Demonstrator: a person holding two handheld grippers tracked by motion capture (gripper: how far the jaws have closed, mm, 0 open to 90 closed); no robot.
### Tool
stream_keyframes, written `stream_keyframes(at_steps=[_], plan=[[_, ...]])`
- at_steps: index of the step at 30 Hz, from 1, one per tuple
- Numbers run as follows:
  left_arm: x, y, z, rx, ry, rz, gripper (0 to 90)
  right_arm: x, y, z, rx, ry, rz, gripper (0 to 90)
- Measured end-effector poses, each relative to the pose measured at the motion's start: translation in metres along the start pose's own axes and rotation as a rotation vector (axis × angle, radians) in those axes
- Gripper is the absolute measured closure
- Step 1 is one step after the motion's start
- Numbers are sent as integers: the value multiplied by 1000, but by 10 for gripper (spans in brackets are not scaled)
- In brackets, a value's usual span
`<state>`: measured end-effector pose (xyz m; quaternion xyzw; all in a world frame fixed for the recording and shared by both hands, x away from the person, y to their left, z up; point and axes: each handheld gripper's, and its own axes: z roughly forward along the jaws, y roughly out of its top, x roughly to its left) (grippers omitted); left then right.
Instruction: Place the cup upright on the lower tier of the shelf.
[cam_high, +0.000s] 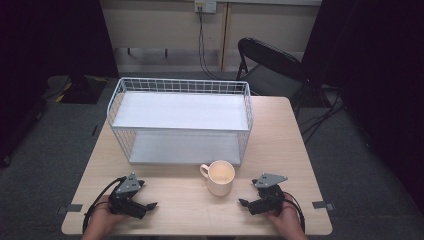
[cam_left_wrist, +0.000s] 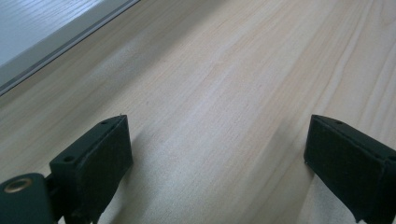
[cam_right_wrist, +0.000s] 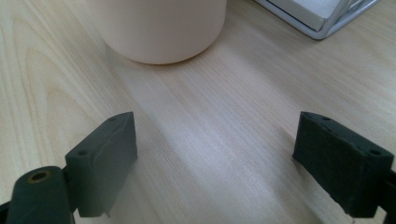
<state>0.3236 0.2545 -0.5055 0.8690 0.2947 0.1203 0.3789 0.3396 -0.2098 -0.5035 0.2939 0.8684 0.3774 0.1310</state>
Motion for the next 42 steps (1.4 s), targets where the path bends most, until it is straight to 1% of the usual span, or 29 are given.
stream_keyframes(at_steps=[14,17,18,23,24,28,31,37,41,42], plan=[[-1,0,1,-1,7,-5,66,1,1,1,2,-8,11,129],[-2,0,1,0,13,-7,63,1,3,0,12,-5,7,153],[-2,0,1,-2,14,-14,61,1,3,0,17,-6,0,164],[-2,0,0,8,26,-16,53,2,7,-2,46,-6,-39,171],[-3,0,1,7,27,-23,48,2,8,-2,50,-4,-34,171],[-2,0,1,7,27,-23,39,-1,13,-6,46,22,-1,178],[-2,1,1,14,36,-34,22,-2,15,-8,44,25,-2,177],[-2,1,1,17,38,-34,13,-1,25,-16,29,29,-6,177],[-2,1,2,15,40,-36,13,0,34,-21,16,30,-2,181],[-2,1,1,16,41,-36,11,0,37,-23,10,31,5,184]])
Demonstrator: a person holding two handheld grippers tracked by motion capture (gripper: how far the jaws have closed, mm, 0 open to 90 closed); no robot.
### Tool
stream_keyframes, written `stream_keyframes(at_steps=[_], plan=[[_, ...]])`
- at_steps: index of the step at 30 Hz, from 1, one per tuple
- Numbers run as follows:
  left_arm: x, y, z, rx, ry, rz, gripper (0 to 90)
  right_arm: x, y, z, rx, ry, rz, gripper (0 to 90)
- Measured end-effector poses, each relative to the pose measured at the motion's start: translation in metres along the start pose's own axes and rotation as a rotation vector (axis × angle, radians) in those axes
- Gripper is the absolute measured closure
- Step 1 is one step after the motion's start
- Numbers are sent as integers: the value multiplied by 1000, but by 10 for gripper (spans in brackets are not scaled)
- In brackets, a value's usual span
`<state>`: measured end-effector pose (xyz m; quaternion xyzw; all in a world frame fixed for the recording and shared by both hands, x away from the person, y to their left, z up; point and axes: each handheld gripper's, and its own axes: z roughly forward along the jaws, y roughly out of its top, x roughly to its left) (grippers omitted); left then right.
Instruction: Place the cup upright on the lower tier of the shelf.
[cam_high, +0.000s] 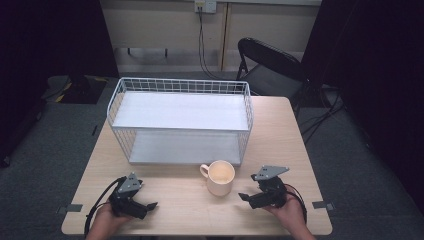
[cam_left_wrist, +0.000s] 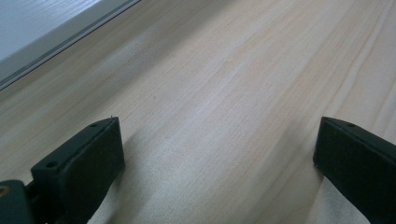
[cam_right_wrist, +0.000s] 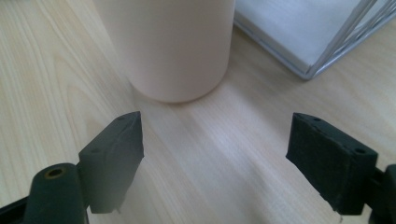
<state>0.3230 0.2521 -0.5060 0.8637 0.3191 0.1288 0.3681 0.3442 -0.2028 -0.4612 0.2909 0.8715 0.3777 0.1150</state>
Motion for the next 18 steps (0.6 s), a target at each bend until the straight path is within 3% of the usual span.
stream_keyframes(at_steps=[18], plan=[[0,0,0,0,0,-1,10,9,39,-10,-72,21,4,204]])
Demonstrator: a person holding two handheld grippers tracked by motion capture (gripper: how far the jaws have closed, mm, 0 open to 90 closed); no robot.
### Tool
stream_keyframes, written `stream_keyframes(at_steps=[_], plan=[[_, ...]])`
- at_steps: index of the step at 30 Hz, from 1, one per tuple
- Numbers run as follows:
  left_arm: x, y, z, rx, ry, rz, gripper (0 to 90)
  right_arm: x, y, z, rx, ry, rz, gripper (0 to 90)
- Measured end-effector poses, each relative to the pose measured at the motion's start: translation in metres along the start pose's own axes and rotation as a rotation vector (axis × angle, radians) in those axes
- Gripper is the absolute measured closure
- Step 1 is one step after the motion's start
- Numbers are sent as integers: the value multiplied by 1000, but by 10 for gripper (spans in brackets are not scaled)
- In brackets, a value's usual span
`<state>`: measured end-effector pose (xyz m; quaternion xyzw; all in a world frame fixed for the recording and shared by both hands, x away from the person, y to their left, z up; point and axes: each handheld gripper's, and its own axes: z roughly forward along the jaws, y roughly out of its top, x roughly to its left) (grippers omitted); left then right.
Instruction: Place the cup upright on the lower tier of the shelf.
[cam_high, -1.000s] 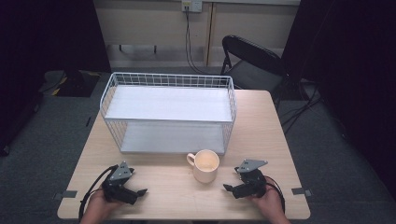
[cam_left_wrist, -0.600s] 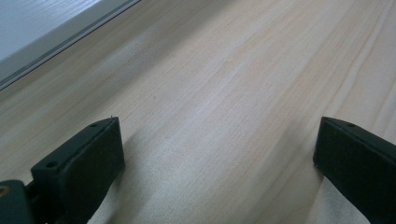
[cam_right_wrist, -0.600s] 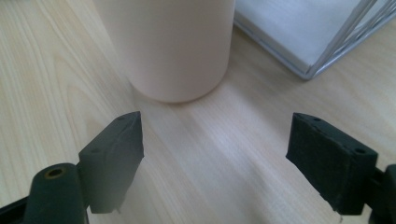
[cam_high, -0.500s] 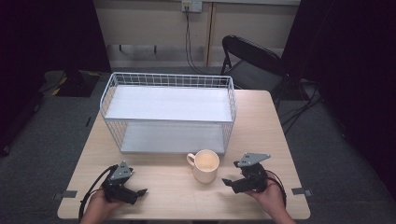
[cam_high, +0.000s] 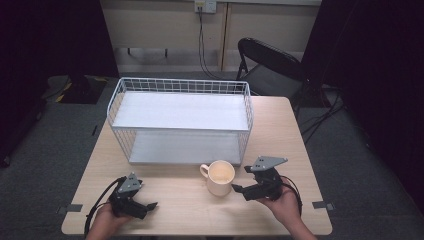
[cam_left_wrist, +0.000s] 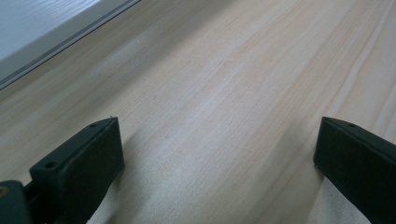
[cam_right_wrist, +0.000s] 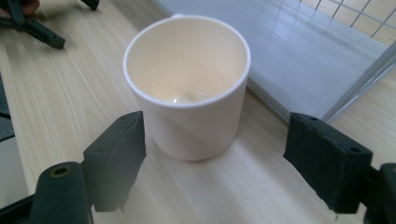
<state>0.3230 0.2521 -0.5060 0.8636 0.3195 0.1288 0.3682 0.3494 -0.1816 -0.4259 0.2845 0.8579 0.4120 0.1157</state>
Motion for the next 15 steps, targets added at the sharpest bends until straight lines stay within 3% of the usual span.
stream_keyframes(at_steps=[15], plan=[[0,0,0,0,0,-2,10,-8,13,9,-60,-22,70,249]])
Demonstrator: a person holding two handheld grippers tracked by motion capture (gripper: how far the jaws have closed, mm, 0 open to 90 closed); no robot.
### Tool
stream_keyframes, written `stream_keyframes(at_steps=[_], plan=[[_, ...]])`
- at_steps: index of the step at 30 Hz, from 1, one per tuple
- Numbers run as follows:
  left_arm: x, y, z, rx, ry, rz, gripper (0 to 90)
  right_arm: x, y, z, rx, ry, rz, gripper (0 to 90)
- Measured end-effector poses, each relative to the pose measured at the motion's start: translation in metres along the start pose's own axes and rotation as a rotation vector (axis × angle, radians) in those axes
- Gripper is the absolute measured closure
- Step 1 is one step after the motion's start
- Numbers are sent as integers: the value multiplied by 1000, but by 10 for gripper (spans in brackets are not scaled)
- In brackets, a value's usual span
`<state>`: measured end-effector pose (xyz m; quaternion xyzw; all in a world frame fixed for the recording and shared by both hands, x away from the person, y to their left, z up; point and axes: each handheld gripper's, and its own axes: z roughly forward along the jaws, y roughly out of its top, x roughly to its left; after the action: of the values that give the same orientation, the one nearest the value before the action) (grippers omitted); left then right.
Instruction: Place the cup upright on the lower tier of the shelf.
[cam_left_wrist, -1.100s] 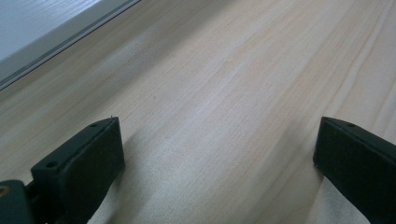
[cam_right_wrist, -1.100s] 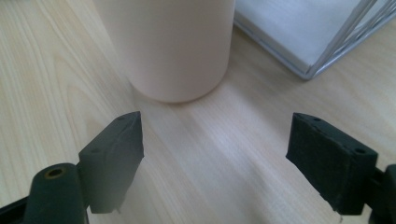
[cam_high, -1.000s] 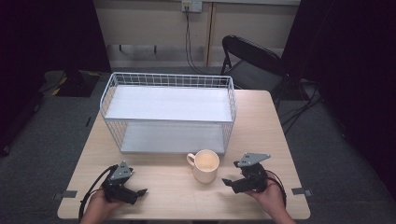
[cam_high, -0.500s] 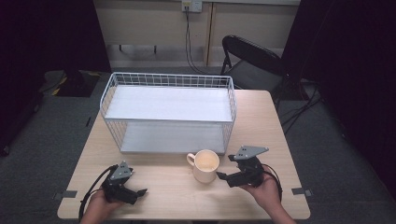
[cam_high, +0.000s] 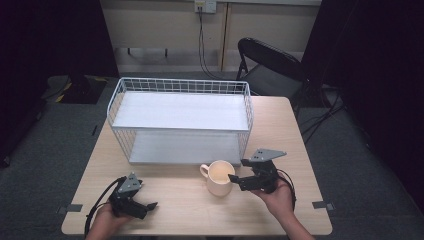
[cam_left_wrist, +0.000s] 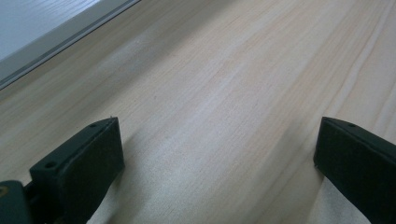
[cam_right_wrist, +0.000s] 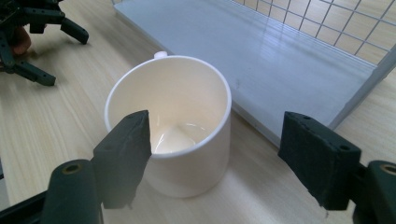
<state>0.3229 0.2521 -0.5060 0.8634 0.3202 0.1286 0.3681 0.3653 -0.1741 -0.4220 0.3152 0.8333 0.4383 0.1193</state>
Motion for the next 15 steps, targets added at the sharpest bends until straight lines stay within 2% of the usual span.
stream_keyframes(at_steps=[11,13,15], plan=[[0,0,0,1,0,3,10,4,4,13,-1,2,-16,340],[0,0,0,0,0,1,10,6,3,15,-7,-21,-26,372],[0,0,0,-1,0,1,10,8,4,17,-19,-24,-27,393]])
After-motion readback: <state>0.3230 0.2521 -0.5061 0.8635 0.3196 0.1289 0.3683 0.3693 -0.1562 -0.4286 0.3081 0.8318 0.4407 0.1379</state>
